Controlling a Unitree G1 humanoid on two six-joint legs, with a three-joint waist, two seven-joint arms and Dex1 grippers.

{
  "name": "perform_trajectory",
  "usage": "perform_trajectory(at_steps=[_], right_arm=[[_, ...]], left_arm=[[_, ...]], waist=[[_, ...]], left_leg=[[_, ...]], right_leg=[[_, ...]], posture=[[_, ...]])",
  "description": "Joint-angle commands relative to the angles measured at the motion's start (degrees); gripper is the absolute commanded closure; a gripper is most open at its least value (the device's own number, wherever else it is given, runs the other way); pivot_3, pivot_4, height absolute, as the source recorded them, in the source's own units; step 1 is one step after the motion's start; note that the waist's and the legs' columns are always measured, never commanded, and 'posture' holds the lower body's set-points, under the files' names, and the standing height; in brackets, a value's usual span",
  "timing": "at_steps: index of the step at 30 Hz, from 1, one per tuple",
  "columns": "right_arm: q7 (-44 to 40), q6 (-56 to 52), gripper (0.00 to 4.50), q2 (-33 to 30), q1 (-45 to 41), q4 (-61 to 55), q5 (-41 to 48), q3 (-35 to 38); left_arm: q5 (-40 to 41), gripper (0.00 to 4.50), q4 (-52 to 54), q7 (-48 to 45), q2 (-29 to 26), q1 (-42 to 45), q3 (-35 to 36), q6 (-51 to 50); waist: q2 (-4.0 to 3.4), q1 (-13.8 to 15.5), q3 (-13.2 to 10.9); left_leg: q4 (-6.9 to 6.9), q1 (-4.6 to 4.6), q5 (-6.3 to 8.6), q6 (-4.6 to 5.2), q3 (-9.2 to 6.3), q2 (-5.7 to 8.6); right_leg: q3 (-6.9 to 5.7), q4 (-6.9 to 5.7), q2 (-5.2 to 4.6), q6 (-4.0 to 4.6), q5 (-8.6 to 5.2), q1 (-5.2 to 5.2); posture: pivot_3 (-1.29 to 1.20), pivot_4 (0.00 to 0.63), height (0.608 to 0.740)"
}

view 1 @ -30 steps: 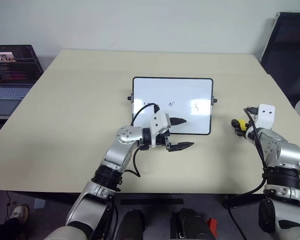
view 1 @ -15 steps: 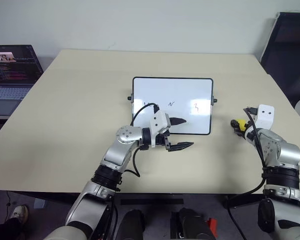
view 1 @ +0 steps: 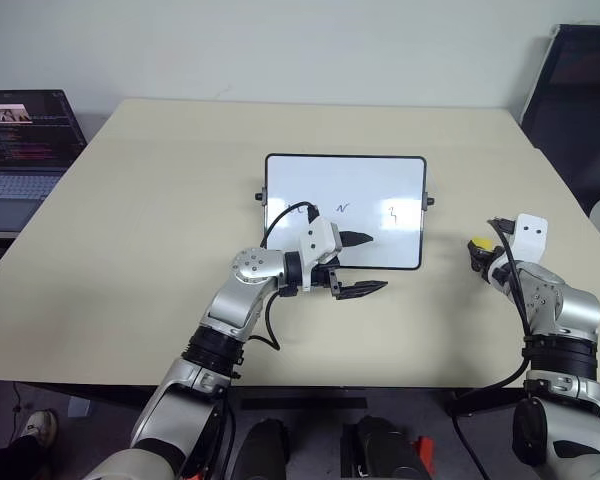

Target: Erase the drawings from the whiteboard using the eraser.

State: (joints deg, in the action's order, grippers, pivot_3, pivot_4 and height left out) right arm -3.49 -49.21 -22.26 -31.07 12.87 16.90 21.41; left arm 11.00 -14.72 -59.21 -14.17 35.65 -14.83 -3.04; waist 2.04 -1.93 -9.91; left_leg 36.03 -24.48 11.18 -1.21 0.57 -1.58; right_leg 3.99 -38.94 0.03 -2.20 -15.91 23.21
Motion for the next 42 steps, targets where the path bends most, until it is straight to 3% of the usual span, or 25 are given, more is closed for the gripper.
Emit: perform_trajectory(at_steps=[1, 8, 15, 27, 42], right_arm=[[0.22, 0.49, 3.41, -0.56, -0.54, -0.84, 0.66, 1.66], [-0.39, 2.65, 3.41, -2.17, -0.44, -3.63, -1.6, -1.31], [-6.92, 12.49, 3.41, -3.67, -0.7, -13.05, -5.52, -11.11], [-11.34, 22.82, 3.41, -1.3, -2.97, -16.39, -7.87, -17.22], [-10.75, 23.47, 3.41, 6.53, -6.48, -13.71, -11.09, -23.14]], left_arm=[[0.05, 0.0, 0.45, 0.23, 0.36, 1.54, 0.72, 1.45], [-1.34, 0.0, -0.26, 1.92, 0.01, 2.28, 1.05, 2.23], [-4.73, 0.0, -1.52, 13.76, 1.42, 2.74, 4.24, 2.19], [-7.35, 0.0, 0.89, 21.75, 2.78, -1.87, 4.19, 1.03], [-8.21, 0.0, -1.92, 23.81, 3.62, -0.46, 4.34, 2.45]], waist=[[0.0, 0.0, 0.0], [-0.01, 0.01, -0.01], [-0.07, -0.31, -0.04], [-0.07, -0.07, -0.04], [-0.07, 0.03, -0.04]], left_leg=[[0.0, 0.0, 0.0, 0.0, 0.0, 0.0], [0.0, 0.0, 0.0, 0.0, 0.0, 0.0], [-0.02, 0.0, 0.0, 0.0, -0.06, 0.01], [0.0, -0.05, 0.0, 0.0, -0.06, -0.03], [0.0, -0.05, 0.0, 0.0, -0.09, -0.05]], right_leg=[[0.0, 0.0, 0.0, 0.0, 0.0, 0.0], [0.0, 0.0, 0.0, 0.0, 0.0, 0.0], [0.03, 0.01, 0.05, -0.08, -0.04, 0.03], [-0.03, 0.01, 0.0, -0.03, 0.0, 0.03], [-0.06, 0.0, 0.0, 0.15, 0.1, 0.04]], posture=[[0.0, 0.15, 0.74], [0.0, 0.15, 0.74], [0.0, 0.15, 0.74], [0.0, 0.15, 0.74], [0.0, 0.15, 0.74]])
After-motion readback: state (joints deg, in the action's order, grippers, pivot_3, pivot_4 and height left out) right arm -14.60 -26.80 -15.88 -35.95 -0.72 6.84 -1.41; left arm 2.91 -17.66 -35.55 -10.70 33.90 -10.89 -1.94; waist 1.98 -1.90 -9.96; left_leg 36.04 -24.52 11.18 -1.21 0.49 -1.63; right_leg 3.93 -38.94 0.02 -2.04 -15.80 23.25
